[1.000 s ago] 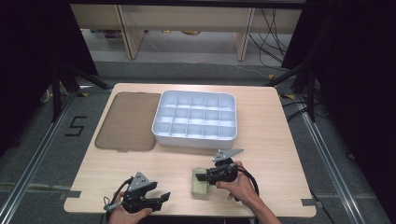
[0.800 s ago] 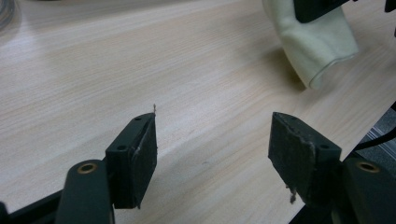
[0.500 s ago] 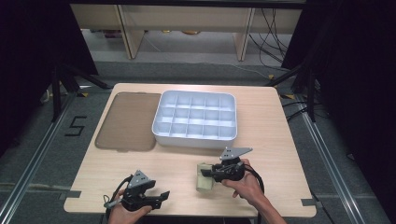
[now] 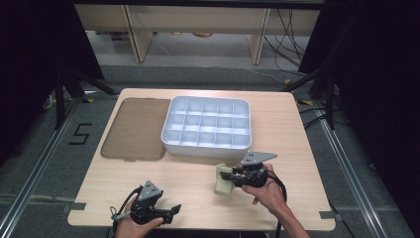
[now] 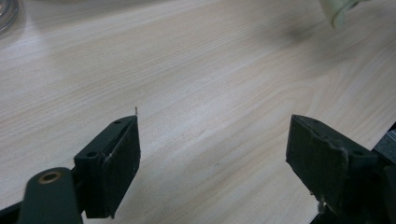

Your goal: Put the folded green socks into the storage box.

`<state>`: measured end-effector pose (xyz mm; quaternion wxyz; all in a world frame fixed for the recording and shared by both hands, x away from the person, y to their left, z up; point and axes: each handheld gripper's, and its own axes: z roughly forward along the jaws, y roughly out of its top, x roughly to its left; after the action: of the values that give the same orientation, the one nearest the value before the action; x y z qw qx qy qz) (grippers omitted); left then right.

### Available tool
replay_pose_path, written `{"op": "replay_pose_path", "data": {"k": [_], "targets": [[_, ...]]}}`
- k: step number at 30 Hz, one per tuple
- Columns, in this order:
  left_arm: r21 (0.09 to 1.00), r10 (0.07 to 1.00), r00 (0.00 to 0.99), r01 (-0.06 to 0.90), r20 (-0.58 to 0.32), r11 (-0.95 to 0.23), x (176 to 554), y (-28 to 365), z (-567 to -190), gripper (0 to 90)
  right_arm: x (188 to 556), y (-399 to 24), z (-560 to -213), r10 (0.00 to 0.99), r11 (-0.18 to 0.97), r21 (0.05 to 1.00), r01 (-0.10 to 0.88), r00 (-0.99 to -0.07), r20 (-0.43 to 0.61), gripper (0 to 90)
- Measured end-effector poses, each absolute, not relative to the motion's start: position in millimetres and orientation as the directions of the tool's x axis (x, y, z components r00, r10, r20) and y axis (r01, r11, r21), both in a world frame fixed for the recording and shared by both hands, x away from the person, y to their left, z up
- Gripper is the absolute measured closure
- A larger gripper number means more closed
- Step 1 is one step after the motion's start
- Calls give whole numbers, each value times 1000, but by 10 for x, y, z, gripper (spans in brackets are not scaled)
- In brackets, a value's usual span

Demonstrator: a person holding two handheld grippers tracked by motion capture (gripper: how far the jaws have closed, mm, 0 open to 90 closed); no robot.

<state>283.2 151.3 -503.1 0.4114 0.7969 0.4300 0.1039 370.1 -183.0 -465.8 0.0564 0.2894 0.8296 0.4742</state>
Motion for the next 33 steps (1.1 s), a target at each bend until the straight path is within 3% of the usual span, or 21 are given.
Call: {"op": "replay_pose_path", "data": {"k": [12,23,24,27,33], "targets": [[742,762,628,585,-160,-327,2826,1514,-5033,199,3787,-1920,-4587,588,349,830,436,-791,169,738],[733,762,626,597,-170,-327,2814,1481,-5052,205,3842,-2000,-4455,605,343,851,399,-786,125,738],[733,753,638,587,-158,-344,2823,1488,-5051,205,3871,-2028,-4441,604,366,856,366,-793,81,738],[739,760,628,589,-165,-327,2825,1482,-5055,205,3866,-2030,-4417,621,342,849,402,-775,117,738],[735,760,631,589,-158,-336,2830,1498,-5053,205,3908,-2053,-4357,622,358,860,364,-780,71,737]]}}
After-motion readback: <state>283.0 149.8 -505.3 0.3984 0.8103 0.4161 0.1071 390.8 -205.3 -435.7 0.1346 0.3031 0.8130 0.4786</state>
